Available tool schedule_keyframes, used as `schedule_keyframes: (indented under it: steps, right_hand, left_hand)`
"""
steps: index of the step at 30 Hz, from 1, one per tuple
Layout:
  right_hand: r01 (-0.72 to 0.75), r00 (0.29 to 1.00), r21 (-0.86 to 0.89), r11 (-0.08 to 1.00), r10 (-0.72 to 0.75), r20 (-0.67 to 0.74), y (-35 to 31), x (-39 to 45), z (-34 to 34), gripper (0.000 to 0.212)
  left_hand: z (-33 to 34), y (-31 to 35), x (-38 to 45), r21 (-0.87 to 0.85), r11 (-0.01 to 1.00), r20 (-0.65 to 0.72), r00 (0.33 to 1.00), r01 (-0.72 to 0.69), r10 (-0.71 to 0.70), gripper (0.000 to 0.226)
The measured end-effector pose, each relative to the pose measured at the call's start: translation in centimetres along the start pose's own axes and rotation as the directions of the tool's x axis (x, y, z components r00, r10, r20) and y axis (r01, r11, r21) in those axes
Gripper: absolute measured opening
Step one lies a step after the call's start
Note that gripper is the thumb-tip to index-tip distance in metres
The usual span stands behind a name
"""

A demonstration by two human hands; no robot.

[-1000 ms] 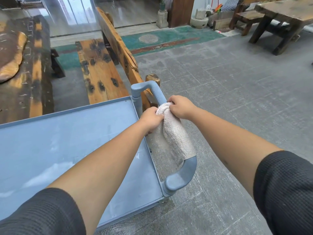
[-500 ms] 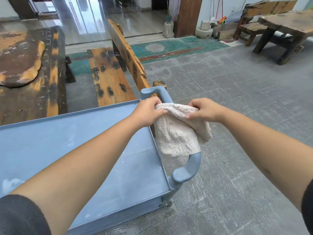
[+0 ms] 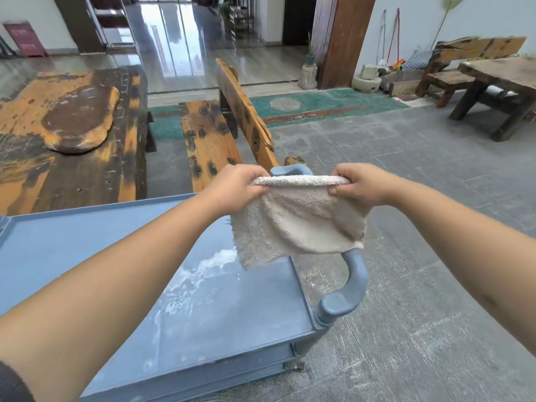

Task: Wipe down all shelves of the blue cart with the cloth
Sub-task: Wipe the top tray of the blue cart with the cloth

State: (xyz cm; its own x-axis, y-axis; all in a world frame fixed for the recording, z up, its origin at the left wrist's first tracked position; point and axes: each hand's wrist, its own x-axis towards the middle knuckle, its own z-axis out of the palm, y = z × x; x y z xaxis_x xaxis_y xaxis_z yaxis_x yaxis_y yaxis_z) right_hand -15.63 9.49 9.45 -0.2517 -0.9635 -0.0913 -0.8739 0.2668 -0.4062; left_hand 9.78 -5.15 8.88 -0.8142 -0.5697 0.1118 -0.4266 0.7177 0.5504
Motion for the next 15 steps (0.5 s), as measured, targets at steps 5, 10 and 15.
schedule_keyframes:
  steps: [5, 10, 15]
  right_hand:
    - [-0.034, 0.998, 0.266, 0.964, 0.017, 0.063, -3.8, 2.6, 0.6, 0.019]
    - [-0.207, 0.975, 0.575, 0.791, 0.217, 0.051, -8.1, 5.9, 4.0, 0.017]
    - [-0.326, 0.934, 0.769, 0.55, 0.31, 0.175, -13.8, 7.7, 7.6, 0.015]
  left_hand:
    - [-2.5, -3.1, -0.6, -0.099, 0.98, -0.041, 0.983, 0.172, -0.177, 0.029]
    - [-2.7, -6.8, -0.5, -0.477, 0.783, 0.113, 0.911, 0.4, -0.396, 0.026]
    - [-1.9, -8.7, -0.1, -0.605, 0.648, 0.291, 0.886, 0.463, -0.361, 0.022]
